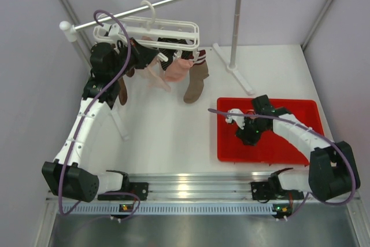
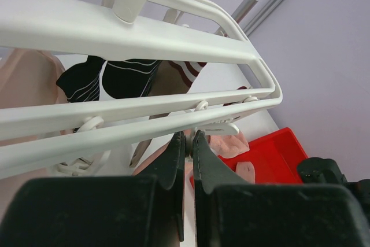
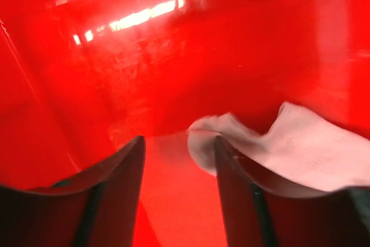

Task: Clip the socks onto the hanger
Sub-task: Pick up the sock from the bin.

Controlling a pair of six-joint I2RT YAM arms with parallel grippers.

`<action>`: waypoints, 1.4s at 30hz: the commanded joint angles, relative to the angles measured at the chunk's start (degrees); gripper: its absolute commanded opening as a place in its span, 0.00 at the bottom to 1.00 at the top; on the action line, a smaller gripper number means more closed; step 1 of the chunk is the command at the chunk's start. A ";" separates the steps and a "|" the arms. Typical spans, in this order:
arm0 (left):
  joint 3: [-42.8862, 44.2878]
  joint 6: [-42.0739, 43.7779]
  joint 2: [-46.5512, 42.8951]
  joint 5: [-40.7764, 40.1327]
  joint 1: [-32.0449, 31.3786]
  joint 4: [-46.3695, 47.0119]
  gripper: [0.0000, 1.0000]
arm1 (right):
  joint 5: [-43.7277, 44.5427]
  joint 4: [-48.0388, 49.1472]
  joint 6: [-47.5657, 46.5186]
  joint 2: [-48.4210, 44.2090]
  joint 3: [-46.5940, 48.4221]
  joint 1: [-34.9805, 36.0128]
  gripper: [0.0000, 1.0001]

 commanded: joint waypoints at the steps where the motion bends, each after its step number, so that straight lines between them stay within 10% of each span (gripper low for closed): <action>1: -0.20 0.25 -0.22 0.54 0.13 -0.39 0.00 | -3.28 -1.06 -0.90 -5.93 4.19 0.79 0.54; 12: -0.38 0.34 -0.83 0.54 0.13 -0.12 0.00 | -6.98 -11.71 -5.55 3.09 18.35 -5.71 0.44; 29: -0.99 0.69 -1.01 0.36 0.13 -0.04 0.00 | 2.07 4.27 -5.38 10.05 6.93 -7.56 0.52; 42: -0.73 0.25 -0.39 0.89 0.13 0.49 0.00 | -3.01 4.72 -5.73 7.08 6.40 -7.83 0.00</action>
